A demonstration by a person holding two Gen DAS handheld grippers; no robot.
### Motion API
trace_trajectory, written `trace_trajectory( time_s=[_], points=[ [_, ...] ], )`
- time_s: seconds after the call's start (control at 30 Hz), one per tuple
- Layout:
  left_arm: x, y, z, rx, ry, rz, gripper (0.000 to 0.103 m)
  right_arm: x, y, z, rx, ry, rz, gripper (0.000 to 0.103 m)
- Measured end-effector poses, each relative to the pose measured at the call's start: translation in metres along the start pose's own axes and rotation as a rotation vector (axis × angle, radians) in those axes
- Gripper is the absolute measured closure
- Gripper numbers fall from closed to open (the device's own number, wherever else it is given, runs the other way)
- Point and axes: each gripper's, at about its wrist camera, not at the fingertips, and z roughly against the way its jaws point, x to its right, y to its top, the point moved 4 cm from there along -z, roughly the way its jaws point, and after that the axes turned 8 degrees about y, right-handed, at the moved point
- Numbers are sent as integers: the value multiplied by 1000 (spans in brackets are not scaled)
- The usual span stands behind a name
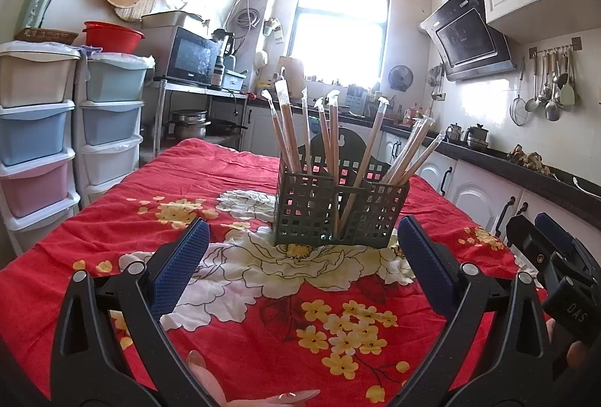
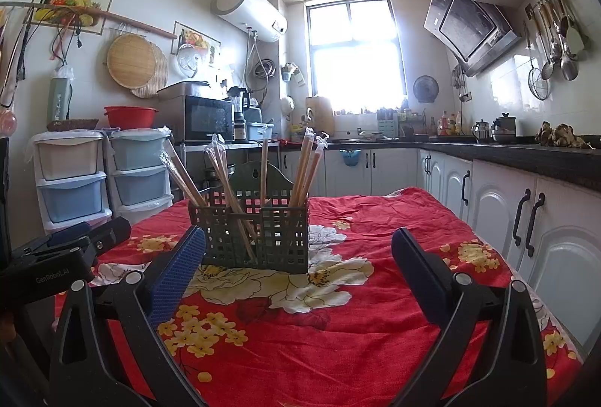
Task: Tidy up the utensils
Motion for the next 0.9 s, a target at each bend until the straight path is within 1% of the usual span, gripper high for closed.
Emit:
trace_trajectory(
  time_s=[0.53,0.67,0.9],
  points=[
    [2,-1,0,-7,6,-7,11,0,0,0,-1,0,-1,6],
    [3,-3,-3,-18,7,-7,11,0,0,0,-2,-1,-1,6],
    [2,-4,-9,-52,39,1,10,2,-2,-2,-12,-20,-12,6]
  ],
)
